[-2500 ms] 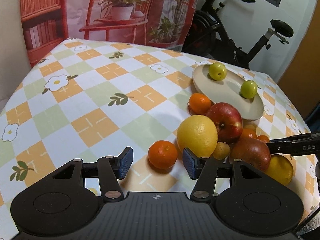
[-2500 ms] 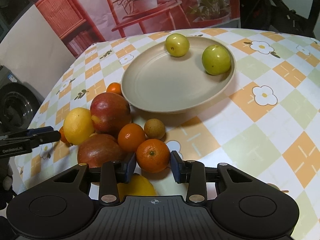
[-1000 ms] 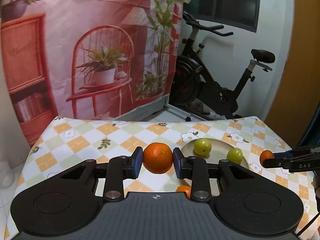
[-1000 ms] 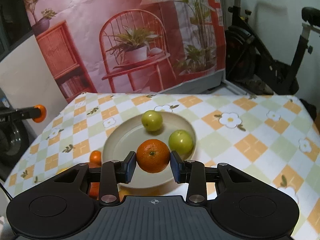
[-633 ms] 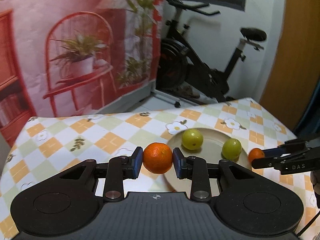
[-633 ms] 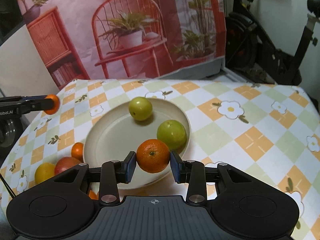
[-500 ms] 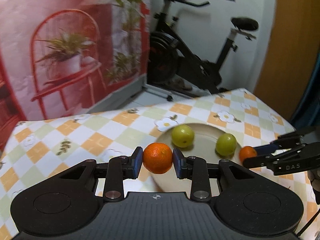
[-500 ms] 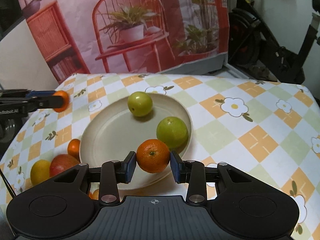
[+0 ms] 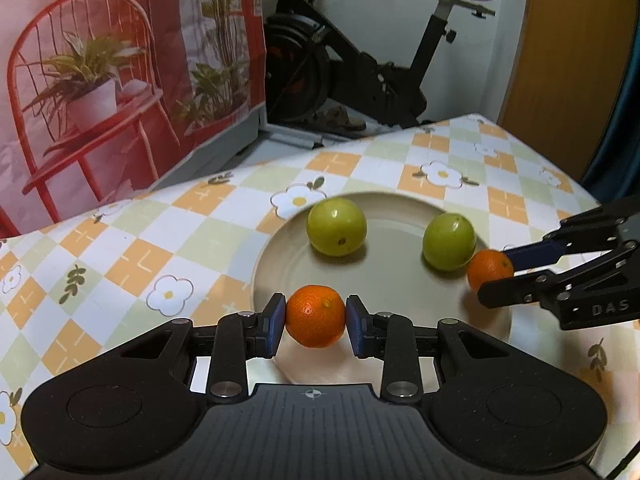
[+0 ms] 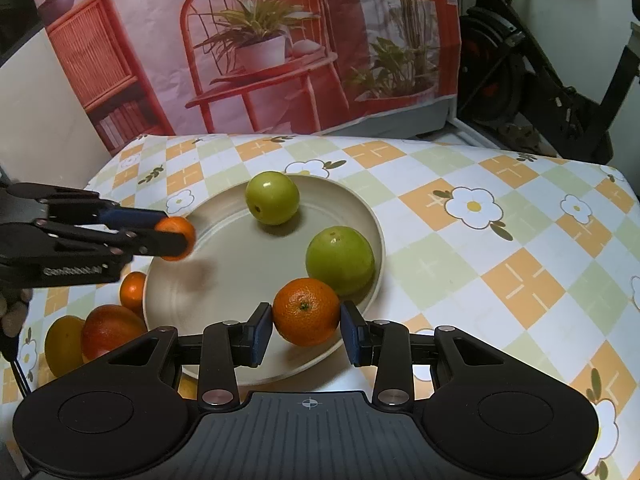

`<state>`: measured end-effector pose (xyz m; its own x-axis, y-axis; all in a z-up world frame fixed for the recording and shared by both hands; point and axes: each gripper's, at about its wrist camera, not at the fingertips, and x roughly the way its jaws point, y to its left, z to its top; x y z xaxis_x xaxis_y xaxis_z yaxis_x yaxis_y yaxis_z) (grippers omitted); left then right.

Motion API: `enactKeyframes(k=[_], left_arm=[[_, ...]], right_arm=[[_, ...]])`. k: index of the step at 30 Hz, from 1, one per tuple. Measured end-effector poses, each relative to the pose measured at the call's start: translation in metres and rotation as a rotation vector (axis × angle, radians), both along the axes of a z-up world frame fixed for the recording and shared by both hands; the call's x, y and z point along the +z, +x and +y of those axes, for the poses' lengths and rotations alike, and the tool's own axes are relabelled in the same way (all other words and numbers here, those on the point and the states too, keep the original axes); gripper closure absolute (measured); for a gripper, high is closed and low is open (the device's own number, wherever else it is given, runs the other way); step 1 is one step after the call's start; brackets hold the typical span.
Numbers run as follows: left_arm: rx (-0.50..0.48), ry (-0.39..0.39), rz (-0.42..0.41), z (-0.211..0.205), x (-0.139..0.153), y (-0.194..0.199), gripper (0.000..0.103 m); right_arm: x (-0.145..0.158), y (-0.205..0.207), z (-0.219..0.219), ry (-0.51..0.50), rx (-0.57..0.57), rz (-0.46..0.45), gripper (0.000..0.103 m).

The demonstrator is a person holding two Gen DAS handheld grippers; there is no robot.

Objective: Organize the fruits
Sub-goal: 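Carry the orange onto the plate with the right gripper while the left gripper brings a tangerine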

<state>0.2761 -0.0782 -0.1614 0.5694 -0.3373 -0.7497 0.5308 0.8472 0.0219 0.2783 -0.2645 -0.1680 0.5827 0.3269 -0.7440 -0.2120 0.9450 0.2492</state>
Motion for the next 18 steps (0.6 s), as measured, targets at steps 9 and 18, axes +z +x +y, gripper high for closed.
enactKeyframes(k=[9,18], left_arm=[[0.001,0.056,0.025,-0.001,-0.014,0.009,0.068],[-0.029,0.064,0.025,-0.001,-0.013,-0.001,0.068]], right_arm=[[-0.002,0.004,0.005,-0.017,0.016,0.007,0.069],[-0.005,0.006,0.007,-0.024,0.021,0.011,0.069]])
